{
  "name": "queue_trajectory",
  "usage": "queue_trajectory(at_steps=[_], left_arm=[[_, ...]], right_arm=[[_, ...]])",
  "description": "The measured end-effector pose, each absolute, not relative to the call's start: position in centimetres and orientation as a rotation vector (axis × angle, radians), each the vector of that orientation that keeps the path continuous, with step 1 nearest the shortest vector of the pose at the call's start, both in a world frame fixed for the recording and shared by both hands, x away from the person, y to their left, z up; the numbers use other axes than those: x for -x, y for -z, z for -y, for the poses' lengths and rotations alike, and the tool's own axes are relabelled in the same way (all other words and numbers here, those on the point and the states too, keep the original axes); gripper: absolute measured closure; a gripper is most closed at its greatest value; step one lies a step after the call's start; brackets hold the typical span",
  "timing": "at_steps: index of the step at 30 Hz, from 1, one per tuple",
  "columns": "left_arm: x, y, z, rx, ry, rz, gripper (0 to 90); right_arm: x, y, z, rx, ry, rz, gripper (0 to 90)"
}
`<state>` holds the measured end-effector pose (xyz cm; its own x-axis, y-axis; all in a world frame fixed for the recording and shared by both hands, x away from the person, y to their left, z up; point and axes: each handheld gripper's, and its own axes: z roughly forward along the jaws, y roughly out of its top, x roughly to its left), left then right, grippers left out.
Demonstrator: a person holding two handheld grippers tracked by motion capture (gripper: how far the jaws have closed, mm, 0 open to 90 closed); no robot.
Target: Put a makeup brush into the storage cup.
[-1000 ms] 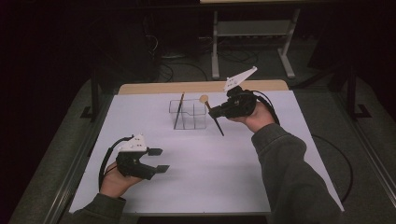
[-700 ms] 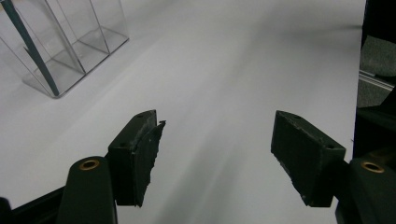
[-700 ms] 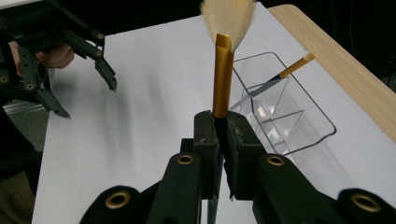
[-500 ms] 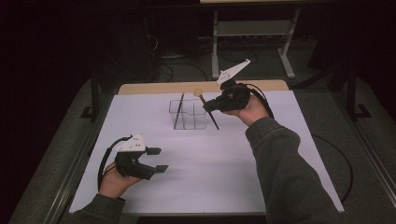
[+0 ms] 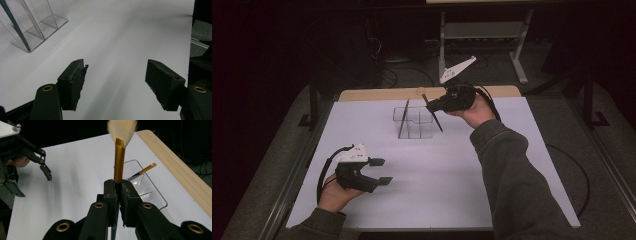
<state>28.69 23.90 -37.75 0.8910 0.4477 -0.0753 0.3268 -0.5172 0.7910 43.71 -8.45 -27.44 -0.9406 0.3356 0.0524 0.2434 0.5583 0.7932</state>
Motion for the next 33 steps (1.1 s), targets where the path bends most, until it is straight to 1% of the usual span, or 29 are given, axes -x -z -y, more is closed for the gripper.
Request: queue_trajectory(at_steps=[20, 33], left_arm=[[-28.7, 37.7, -24.0, -2.146, -0.161, -0.556, 30.6], [-28.7, 37.7, -24.1, -2.146, -0.162, -0.556, 30.6]], right_arm=[[-45.5, 26.3, 6.1, -0.502, -1.348, -2.667, 83.0], [-47.0, 26.3, 5.5, -0.523, -1.339, -2.657, 82.9]])
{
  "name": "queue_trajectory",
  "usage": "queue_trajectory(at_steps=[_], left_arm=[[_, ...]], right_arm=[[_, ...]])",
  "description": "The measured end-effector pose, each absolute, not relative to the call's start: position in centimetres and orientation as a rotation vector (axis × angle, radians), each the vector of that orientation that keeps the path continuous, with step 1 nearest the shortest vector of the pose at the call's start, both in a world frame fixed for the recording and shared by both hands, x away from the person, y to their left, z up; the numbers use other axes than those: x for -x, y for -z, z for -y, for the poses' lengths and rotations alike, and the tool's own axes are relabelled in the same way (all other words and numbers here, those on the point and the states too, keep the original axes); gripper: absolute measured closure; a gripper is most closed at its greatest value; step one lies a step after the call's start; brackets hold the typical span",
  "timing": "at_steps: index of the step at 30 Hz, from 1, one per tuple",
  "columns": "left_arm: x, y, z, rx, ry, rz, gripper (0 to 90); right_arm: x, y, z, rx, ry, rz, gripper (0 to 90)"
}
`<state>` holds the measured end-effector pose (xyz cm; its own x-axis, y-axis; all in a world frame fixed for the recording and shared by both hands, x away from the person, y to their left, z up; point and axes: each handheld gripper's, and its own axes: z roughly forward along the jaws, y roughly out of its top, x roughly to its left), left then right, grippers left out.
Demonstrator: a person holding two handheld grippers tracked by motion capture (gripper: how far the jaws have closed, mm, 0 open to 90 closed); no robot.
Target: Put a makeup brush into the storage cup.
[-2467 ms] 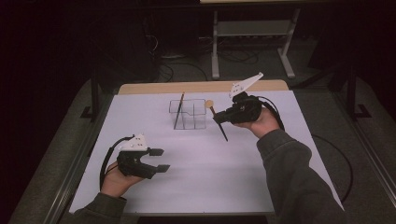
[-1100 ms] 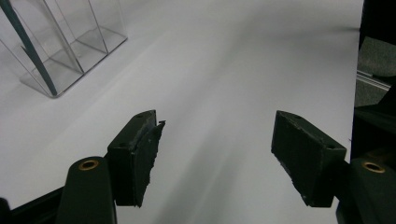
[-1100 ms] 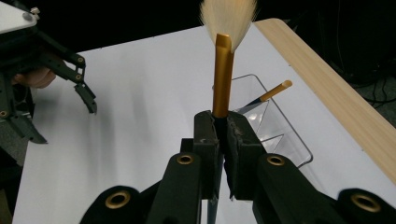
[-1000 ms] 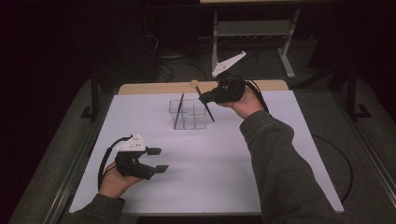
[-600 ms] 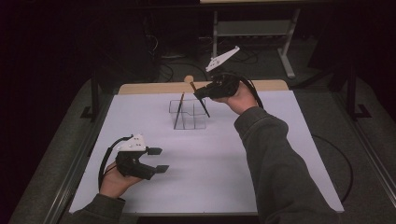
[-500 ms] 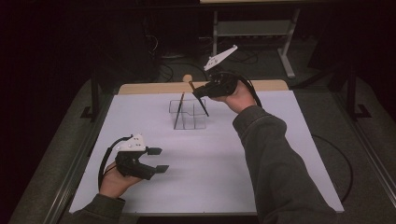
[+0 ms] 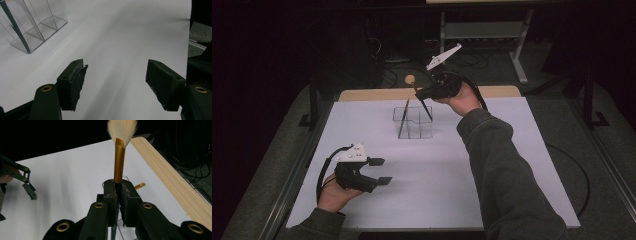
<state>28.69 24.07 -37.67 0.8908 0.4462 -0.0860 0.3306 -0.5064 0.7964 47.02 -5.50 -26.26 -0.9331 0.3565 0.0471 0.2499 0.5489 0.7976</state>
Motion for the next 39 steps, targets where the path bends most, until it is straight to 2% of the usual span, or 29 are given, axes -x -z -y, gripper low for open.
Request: queue_trajectory(at_steps=[17, 39], left_arm=[[-28.7, 37.7, -24.2, -2.158, -0.166, -0.555, 30.4], [-28.6, 37.7, -24.3, -2.15, -0.171, -0.564, 28.9]], right_arm=[[-49.0, 26.2, 4.4, -0.569, -1.343, -2.63, 83.0], [-50.5, 28.0, 3.8, -0.635, -1.369, -2.603, 82.9]])
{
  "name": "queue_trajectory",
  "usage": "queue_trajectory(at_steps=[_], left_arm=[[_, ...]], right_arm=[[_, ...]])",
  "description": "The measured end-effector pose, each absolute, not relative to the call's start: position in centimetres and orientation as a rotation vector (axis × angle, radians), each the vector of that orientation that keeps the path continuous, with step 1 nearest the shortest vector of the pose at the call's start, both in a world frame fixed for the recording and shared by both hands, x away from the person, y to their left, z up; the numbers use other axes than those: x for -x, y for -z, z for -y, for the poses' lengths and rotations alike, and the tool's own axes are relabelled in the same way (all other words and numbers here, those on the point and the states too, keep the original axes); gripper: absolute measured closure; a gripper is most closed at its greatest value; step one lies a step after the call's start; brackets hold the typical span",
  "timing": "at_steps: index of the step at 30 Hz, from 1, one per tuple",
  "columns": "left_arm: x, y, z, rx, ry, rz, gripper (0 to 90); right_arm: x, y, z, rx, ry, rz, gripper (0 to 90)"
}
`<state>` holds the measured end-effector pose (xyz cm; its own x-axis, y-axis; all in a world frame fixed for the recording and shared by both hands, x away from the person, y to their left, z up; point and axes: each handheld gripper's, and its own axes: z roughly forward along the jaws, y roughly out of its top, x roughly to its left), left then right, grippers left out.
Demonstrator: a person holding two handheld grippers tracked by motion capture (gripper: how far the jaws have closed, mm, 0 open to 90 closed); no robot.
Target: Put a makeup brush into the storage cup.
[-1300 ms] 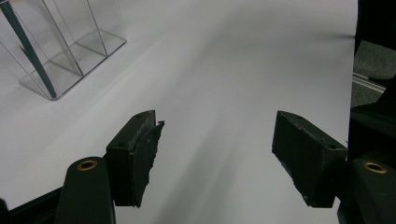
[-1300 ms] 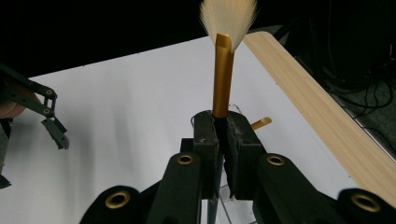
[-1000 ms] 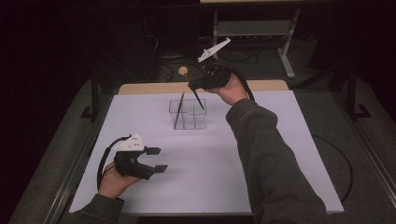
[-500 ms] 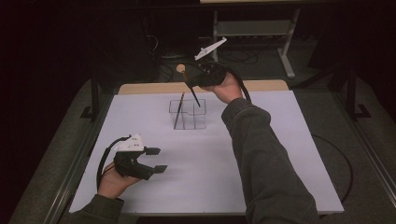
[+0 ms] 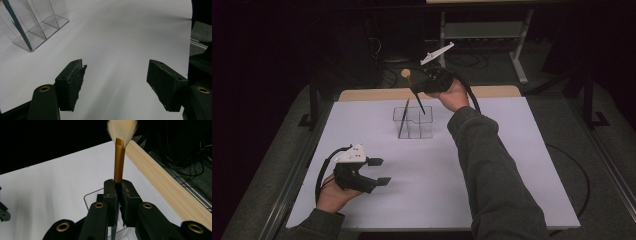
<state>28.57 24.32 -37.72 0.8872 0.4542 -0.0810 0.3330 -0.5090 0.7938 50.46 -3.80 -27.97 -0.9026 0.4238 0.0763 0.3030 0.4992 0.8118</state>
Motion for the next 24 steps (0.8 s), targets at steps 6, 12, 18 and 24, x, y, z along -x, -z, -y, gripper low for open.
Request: queue_trajectory(at_steps=[6, 12, 18, 24], left_arm=[[-28.6, 37.7, -24.4, -2.156, -0.176, -0.564, 28.8], [-28.6, 37.7, -24.4, -2.15, -0.181, -0.569, 28.6], [-28.5, 37.7, -24.3, -2.14, -0.18, -0.574, 28.6], [-28.6, 37.7, -24.3, -2.142, -0.183, -0.571, 28.6]], right_arm=[[-50.7, 28.4, 3.7, -0.661, -1.363, -2.602, 82.9], [-51.0, 28.8, 3.6, -0.665, -1.36, -2.596, 82.9], [-51.2, 29.1, 3.7, -0.663, -1.349, -2.592, 82.9], [-51.3, 29.2, 3.7, -0.679, -1.352, -2.59, 82.9]])
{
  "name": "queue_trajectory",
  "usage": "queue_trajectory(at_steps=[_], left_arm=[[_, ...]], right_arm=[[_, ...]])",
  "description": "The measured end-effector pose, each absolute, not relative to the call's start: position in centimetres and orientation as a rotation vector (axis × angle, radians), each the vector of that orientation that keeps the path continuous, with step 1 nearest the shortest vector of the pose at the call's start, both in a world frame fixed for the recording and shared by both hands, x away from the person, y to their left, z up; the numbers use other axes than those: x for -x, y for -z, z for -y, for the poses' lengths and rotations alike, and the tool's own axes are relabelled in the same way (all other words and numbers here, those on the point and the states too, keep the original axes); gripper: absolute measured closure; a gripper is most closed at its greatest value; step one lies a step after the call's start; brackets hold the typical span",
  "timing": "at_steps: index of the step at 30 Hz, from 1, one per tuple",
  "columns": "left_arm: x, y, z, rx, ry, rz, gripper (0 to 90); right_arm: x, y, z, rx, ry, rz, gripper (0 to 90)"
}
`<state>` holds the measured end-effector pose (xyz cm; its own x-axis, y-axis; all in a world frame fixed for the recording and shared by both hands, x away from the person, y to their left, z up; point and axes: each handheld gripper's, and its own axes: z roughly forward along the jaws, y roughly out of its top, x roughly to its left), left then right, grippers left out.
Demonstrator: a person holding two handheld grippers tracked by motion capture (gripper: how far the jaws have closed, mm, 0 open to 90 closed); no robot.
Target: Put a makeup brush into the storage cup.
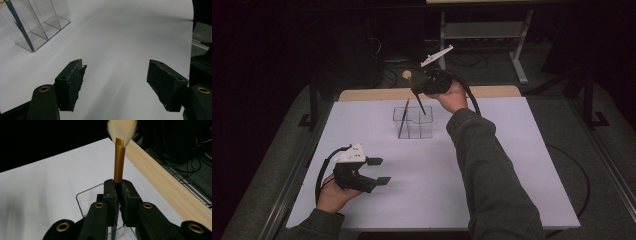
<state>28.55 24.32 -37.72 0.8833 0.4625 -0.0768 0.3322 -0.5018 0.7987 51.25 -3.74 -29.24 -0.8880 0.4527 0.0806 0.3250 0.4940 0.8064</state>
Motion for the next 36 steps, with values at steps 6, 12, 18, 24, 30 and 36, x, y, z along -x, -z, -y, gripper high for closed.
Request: queue_trajectory(at_steps=[6, 12, 18, 24, 30, 36], left_arm=[[-28.5, 37.7, -24.3, -2.142, -0.185, -0.564, 28.6], [-28.5, 37.7, -24.3, -2.14, -0.179, -0.567, 28.5], [-28.6, 37.7, -24.4, -2.144, -0.184, -0.557, 28.5], [-28.6, 37.7, -24.3, -2.143, -0.181, -0.561, 28.5], [-28.6, 37.8, -24.4, -2.141, -0.182, -0.567, 28.5], [-28.6, 37.8, -24.4, -2.142, -0.178, -0.568, 28.5]], right_arm=[[-51.3, 29.6, 3.8, -0.687, -1.349, -2.589, 82.9], [-51.4, 30.0, 3.7, -0.697, -1.35, -2.587, 82.9], [-51.3, 30.4, 3.9, -0.728, -1.354, -2.588, 82.9], [-51.3, 31.0, 4.1, -0.737, -1.353, -2.586, 82.9], [-51.1, 31.1, 4.0, -0.77, -1.37, -2.588, 82.9], [-51.1, 31.3, 4.0, -0.745, -1.354, -2.589, 82.9]])
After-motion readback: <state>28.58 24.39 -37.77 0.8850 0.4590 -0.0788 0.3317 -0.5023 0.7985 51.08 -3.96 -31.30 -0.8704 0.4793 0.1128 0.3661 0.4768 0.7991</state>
